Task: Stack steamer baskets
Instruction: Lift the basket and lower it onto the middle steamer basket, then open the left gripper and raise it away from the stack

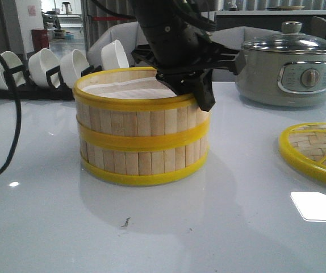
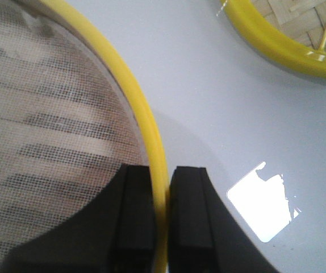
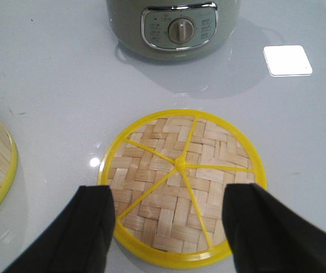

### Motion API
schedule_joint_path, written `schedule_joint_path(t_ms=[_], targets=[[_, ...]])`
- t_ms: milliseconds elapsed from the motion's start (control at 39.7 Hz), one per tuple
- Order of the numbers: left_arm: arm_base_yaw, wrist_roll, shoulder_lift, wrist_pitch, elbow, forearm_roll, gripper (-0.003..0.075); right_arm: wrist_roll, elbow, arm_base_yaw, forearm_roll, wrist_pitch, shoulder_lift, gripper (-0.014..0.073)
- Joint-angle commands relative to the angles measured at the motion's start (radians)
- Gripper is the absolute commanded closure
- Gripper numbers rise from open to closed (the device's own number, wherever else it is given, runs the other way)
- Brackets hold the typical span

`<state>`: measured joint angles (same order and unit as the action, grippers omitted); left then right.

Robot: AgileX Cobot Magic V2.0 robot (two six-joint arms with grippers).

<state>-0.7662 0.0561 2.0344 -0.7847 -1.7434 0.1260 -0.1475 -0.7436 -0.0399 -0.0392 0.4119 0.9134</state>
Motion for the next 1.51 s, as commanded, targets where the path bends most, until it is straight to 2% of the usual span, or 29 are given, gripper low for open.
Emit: schedule_joint_path(t_ms=[0, 226, 327, 579, 654, 730, 780, 856, 1057, 1384, 1485], targets=[[-0.006, 0.005, -0.060, 0.072, -0.031, 0.001, 0.0563, 0.004, -0.036, -0.004, 0.000, -0.073, -0.007, 0.0075], [-0.006, 0.005, -0.060, 0.064, -0.036, -0.013, 0.0337, 0.004, -0.036, -0.004, 0.000, -0.074, -0.007, 0.0075], [-0.006, 0.005, -0.062, 0.064, -0.036, -0.015, 0.0306, 0.004, -0.036, -0.004, 0.000, -0.074, -0.007, 0.0075], [-0.004, 0.005, -0.068, 0.005, -0.139, -0.017, 0.0307, 0.004, -0.036, -0.004, 0.000, -0.073, -0.007, 0.0075], [-0.002, 0.005, -0.074, -0.017, -0.191, -0.019, 0.0332, 0.004, -0.036, -0.004, 0.000, -0.073, -0.007, 0.0075], [0.005, 0.005, -0.085, -0.026, -0.239, -0.021, 0.0402, 0.004, -0.036, -0.004, 0.000, -0.071, -0.007, 0.0075], [0.014, 0.005, -0.092, -0.028, -0.274, -0.023, 0.0477, 0.004, -0.036, -0.004, 0.000, -0.071, -0.007, 0.0075], [0.048, 0.006, -0.108, -0.026, -0.323, -0.038, 0.0639, 0.004, -0.036, -0.004, 0.000, -0.070, -0.007, 0.0075], [0.225, 0.008, -0.168, -0.061, -0.403, -0.012, 0.0628, 0.004, -0.036, -0.004, 0.000, -0.066, -0.007, 0.0075], [0.580, 0.008, -0.328, -0.209, -0.399, 0.015, 0.0628, 0.004, -0.036, -0.004, 0.034, -0.066, -0.007, 0.0075], [0.662, 0.008, -0.394, -0.213, -0.352, 0.046, 0.0628, 0.004, -0.036, -0.004, 0.034, -0.066, -0.007, 0.0075]])
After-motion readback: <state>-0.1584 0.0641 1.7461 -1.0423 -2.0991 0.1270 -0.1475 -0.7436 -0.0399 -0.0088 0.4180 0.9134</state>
